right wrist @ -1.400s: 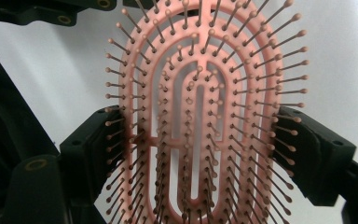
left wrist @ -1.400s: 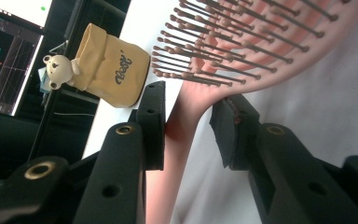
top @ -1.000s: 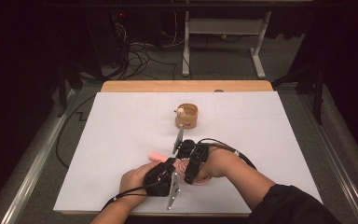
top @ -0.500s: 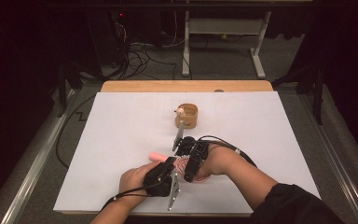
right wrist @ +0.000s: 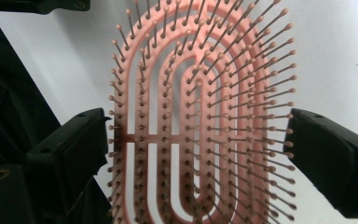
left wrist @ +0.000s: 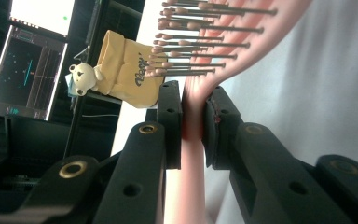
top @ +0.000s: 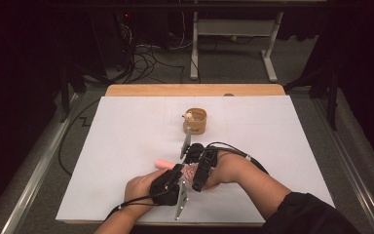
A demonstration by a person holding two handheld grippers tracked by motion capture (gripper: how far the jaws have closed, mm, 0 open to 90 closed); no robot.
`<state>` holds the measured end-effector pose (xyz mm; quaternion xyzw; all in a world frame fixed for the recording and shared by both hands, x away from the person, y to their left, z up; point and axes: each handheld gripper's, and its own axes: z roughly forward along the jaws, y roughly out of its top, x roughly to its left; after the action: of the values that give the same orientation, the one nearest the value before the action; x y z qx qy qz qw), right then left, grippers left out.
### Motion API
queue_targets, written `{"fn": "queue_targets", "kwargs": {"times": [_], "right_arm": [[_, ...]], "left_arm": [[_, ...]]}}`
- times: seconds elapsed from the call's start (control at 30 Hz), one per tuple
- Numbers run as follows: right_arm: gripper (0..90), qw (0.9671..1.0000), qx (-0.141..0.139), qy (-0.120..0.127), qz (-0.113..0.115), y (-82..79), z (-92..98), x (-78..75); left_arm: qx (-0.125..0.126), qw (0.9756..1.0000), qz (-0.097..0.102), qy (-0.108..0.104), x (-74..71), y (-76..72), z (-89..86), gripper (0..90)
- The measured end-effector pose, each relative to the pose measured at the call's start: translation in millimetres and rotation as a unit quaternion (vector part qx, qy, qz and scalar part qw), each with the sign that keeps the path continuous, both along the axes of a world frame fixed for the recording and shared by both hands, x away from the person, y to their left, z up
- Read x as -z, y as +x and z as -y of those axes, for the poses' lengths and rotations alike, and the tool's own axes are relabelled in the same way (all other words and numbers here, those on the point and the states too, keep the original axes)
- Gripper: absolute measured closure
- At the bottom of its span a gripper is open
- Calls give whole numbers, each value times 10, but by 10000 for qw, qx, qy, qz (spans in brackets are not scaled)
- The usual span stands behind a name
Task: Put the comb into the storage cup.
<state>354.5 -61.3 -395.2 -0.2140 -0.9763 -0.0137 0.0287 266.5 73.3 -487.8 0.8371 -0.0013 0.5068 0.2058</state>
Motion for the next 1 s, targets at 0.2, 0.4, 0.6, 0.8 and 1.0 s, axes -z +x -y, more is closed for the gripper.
{"fn": "queue_targets", "kwargs": {"times": [0.2, 0.4, 0.6, 0.8, 1.0], "right_arm": [[11, 10000, -10, -26, 35, 9, 20, -30], [6, 9998, 27, 6, 195, -1, 55, -74], [6, 9998, 41, 85, 198, -2, 107, -134], [6, 9997, -25, 69, 222, -18, 122, -195], [6, 9995, 56, 48, 296, -20, 198, -235]], "left_arm": [[-10, 10000, -2, -7, -4, 0, -4, 795], [29, 9997, -26, -223, 20, 8, -3, 795], [10, 9996, -99, -248, 15, 24, -21, 795], [-65, 9998, -55, -199, 0, 34, -42, 795], [-188, 9997, -56, -167, -20, 60, -106, 795]]}}
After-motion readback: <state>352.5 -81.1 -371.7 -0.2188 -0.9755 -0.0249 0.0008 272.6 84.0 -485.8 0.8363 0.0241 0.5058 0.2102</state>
